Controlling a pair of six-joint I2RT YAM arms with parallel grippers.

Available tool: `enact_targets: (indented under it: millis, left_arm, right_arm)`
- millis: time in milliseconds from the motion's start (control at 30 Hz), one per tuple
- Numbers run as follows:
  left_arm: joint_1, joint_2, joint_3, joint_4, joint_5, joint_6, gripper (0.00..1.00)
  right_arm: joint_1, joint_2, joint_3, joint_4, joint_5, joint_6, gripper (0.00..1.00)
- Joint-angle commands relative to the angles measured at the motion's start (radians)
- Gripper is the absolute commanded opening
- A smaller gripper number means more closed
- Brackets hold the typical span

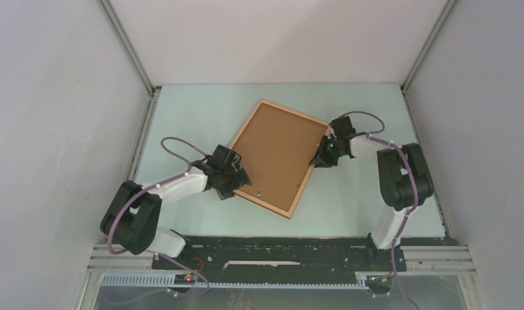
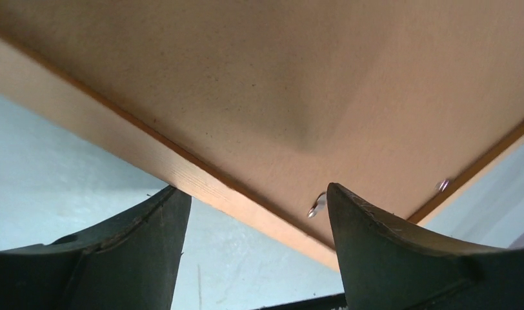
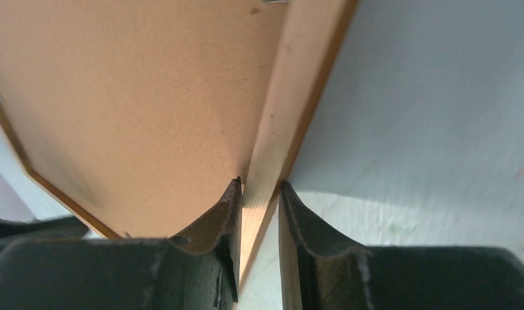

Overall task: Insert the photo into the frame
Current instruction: Adjust the photo frame at the center of the board.

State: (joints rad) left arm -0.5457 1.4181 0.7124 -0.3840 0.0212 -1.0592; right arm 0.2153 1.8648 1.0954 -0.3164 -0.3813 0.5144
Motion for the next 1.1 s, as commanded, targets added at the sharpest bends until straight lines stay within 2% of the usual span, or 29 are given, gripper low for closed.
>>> enact_targets:
  millis: [0, 100, 267, 400, 500, 600, 767, 967, 1067]
  left_arm:
    - [0.070, 0.023, 0.077, 0.140, 0.015, 0.133, 0.81]
    - [0.106, 0.079, 0.121, 0.132, 0.049, 0.193, 0.81]
    - [0.155, 0.193, 0.205, 0.119, 0.120, 0.271, 0.82]
    - [0.172, 0.304, 0.326, 0.063, 0.142, 0.334, 0.82]
    - [0.174, 0.342, 0.382, 0.062, 0.140, 0.344, 0.82]
    - [0.180, 0.362, 0.428, 0.049, 0.142, 0.371, 0.83]
    - [0.188, 0.392, 0.505, -0.015, 0.126, 0.440, 0.83]
    - [0.189, 0.332, 0.486, -0.053, 0.027, 0.499, 0.86]
    - [0.189, 0.299, 0.470, -0.069, 0.014, 0.504, 0.87]
  right_arm:
    - [0.164, -0.149, -0.139, -0.091, 0.041, 0.015, 0.12]
    - [0.257, -0.236, -0.178, -0.133, 0.154, 0.056, 0.17]
    - [0.340, -0.279, -0.195, -0.116, 0.116, 0.080, 0.19]
    - [0.439, -0.207, -0.165, -0.045, 0.049, 0.090, 0.18]
    - [0.515, -0.146, -0.120, -0.030, 0.057, 0.106, 0.20]
    - [0.531, -0.157, -0.100, -0.023, 0.061, 0.109, 0.27]
    - [0.530, -0.206, -0.099, -0.051, 0.041, 0.080, 0.45]
    - [0.521, -0.342, -0.099, -0.116, 0.057, 0.025, 0.68]
    - [0.472, -0.424, -0.094, -0.129, 0.105, -0.014, 0.77]
